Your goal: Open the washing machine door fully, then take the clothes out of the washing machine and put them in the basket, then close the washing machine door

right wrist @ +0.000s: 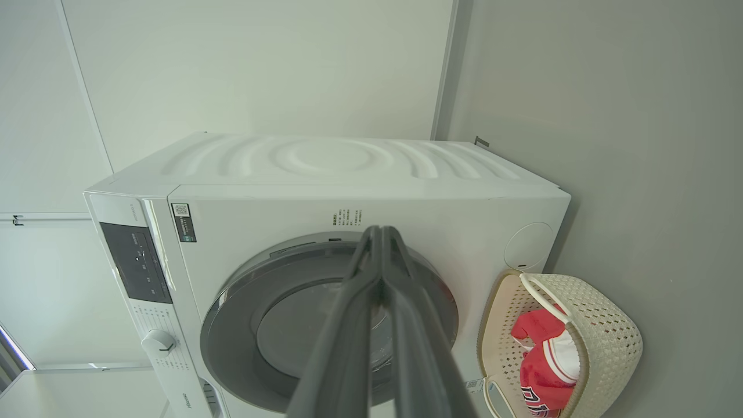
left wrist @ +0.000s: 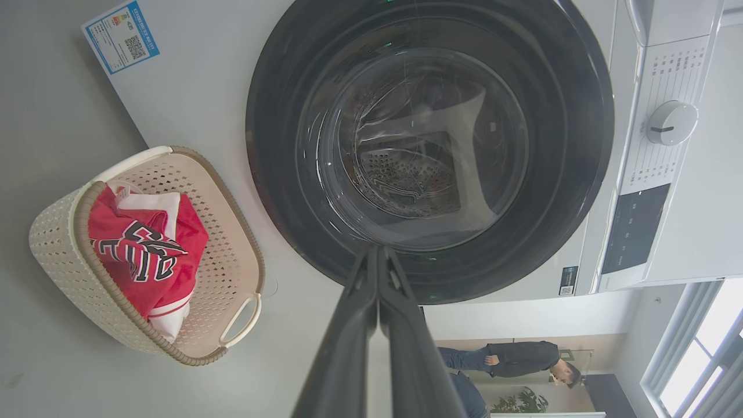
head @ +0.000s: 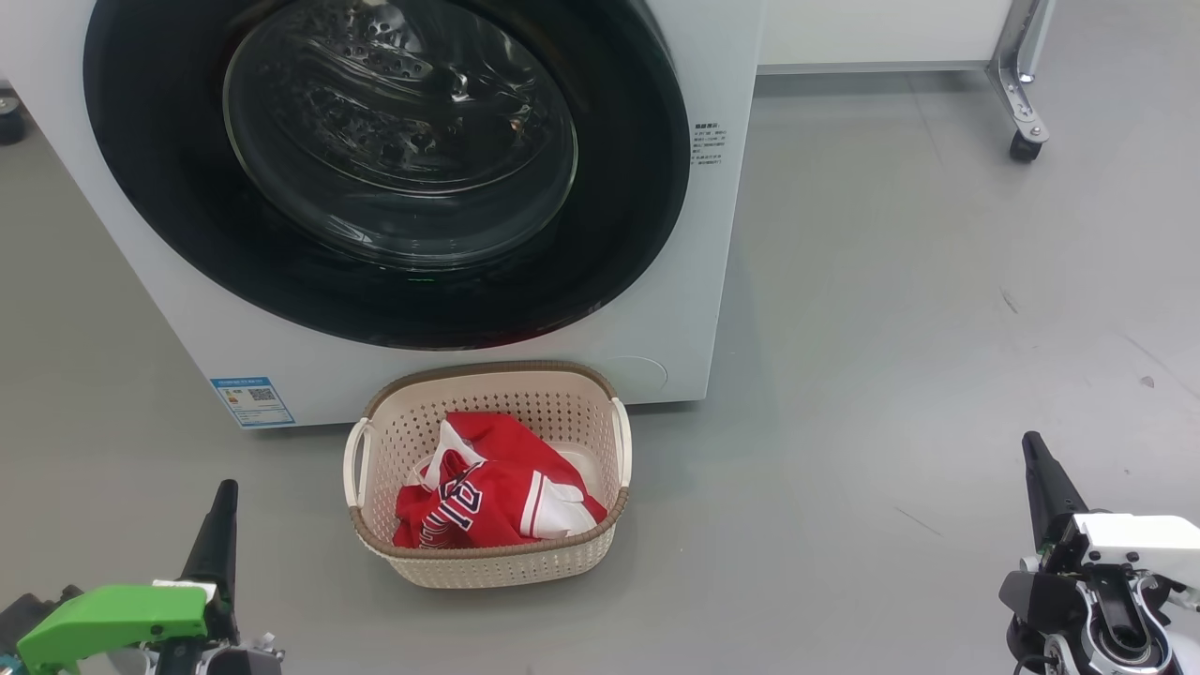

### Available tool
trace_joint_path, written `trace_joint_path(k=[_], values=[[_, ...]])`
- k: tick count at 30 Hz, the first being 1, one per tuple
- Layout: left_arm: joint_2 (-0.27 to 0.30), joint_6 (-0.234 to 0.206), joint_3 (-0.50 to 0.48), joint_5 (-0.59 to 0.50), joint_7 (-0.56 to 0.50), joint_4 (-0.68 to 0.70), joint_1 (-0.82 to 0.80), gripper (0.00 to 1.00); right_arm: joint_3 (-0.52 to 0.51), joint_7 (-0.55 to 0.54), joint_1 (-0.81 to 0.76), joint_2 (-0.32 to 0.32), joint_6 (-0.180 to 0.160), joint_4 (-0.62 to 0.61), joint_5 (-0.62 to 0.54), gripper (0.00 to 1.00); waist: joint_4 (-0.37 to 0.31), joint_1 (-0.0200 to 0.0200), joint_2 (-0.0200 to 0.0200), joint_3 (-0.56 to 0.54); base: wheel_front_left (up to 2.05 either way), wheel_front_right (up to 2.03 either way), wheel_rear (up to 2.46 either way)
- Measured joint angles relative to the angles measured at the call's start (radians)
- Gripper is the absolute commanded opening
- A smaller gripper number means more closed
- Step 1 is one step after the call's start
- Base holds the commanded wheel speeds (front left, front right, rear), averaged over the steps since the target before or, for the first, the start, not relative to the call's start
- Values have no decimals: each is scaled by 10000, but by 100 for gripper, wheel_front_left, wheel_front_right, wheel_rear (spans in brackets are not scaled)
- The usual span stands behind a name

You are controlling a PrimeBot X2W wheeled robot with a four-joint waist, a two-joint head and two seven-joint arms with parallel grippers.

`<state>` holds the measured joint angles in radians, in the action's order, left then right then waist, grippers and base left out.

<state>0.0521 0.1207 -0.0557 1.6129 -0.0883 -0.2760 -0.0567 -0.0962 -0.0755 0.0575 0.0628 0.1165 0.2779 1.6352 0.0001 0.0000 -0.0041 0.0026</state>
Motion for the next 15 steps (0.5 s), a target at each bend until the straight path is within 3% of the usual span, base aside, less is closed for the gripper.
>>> trace_joint_path(k=[15], values=[[-6, 0, -8, 0, 0, 2, -1, 0, -8, 0, 3, -2, 0, 25, 0, 0, 0, 0, 0, 0, 0, 0, 0]])
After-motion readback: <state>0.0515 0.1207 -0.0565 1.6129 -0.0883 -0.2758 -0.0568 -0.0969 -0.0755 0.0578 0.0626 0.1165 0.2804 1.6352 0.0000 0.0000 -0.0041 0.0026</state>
